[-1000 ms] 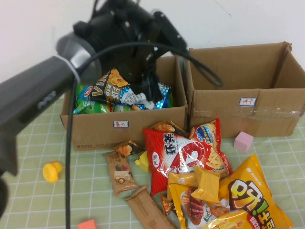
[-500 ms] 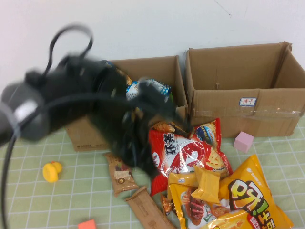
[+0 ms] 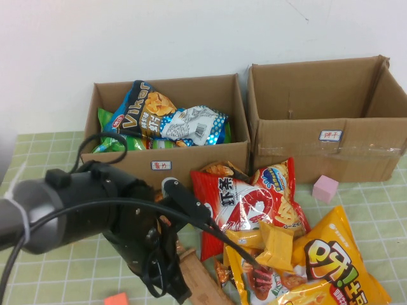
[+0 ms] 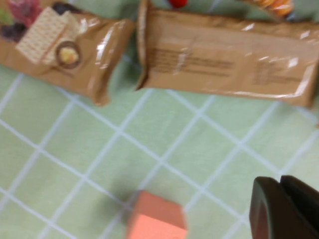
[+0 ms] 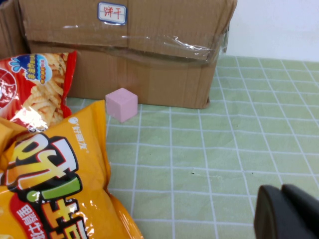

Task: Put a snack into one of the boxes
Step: Pick up the biscuit

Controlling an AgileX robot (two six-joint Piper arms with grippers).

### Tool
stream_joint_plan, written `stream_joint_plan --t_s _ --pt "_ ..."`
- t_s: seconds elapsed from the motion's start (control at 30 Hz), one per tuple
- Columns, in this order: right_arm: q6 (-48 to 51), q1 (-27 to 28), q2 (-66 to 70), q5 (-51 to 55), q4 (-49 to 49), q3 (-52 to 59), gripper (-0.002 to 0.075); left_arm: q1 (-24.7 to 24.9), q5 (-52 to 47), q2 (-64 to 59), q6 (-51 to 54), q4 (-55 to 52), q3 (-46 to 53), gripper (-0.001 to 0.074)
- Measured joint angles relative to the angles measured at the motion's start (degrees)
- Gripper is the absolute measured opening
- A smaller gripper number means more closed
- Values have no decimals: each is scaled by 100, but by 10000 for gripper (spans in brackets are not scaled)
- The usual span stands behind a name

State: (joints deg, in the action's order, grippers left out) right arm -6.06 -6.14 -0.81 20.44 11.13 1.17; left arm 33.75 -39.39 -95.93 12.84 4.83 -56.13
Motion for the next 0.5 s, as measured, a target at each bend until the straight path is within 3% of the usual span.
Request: stream_joint_plan --t_s 0.13,0.27,0.37,0.5 --pt "0 0 0 0 0 0 -2 0 211 -216 -222 -411 0 0" --pt "0 0 0 0 0 0 -2 -180 470 -450 -1221 -745 0 46" --pt "0 0 0 0 0 0 -2 -464 703 -624 -1788 -708 0 172" --pt "0 0 0 0 0 0 -2 -859 1181 -870 -2328 -185 0 452"
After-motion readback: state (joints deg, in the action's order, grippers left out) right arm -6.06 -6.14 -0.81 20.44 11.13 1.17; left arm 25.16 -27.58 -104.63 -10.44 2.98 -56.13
